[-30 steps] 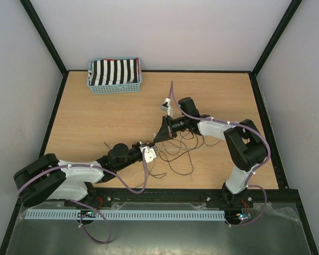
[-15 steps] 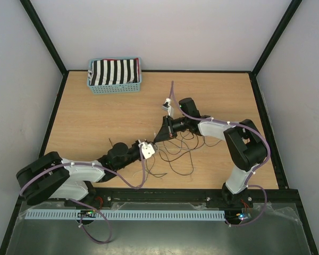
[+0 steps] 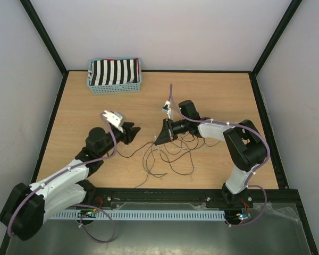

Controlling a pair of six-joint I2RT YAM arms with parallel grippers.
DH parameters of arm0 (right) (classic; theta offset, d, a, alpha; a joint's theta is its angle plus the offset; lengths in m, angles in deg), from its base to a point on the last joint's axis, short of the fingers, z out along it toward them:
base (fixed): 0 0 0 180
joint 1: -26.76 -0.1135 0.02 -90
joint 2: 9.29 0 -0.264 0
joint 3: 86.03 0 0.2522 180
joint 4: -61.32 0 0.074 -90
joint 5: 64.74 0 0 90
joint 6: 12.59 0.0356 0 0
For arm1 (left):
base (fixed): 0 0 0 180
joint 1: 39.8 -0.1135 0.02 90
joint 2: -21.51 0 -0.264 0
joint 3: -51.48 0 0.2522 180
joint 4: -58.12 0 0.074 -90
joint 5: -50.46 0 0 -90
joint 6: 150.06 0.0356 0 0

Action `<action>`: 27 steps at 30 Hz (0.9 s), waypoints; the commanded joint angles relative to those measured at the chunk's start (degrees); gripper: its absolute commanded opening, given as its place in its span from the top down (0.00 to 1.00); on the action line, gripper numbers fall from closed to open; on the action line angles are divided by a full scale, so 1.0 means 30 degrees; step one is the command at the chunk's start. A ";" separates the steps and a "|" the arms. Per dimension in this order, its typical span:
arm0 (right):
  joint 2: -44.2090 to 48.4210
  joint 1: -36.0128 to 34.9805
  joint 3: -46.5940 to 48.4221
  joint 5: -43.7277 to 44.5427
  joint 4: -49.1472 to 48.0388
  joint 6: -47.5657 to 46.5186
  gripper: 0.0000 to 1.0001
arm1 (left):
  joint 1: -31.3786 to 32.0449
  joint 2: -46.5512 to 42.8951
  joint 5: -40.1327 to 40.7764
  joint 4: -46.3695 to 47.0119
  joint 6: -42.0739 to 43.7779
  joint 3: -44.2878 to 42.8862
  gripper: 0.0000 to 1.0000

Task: Zip-tie the wires
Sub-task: Tie the cable at the center of the board.

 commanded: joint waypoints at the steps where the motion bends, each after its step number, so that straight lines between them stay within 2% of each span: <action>1: 0.0750 -0.0058 -0.0187 -0.0087 -0.0209 -0.0791 1.00 | -0.2552 -0.0556 -0.4756 -0.3091 -0.5624 -0.1173 0.57; 6: 0.0826 -0.0044 -0.0212 -0.0107 -0.0210 -0.0867 1.00 | -0.4830 0.0752 -0.8916 -0.3377 -0.9273 -0.2086 0.52; 9: 0.0853 -0.0043 -0.0209 -0.0101 -0.0207 -0.0867 1.00 | -0.5539 0.2037 -1.1053 -0.3344 -1.1376 -0.2787 0.46; 12: 0.0867 -0.0047 -0.0205 -0.0081 -0.0206 -0.0852 1.00 | -0.5640 0.3143 -1.2238 -0.3316 -1.2427 -0.3412 0.45; 21: 0.0869 -0.0061 -0.0237 -0.0072 -0.0225 -0.0852 1.00 | -0.5112 0.4802 -1.2433 -0.3171 -1.2507 -0.3926 0.45; 27: 0.0925 -0.0043 -0.0205 -0.0250 -0.0297 -0.0720 1.00 | -0.4862 0.5250 -1.1449 -0.3166 -1.0909 -0.3624 0.44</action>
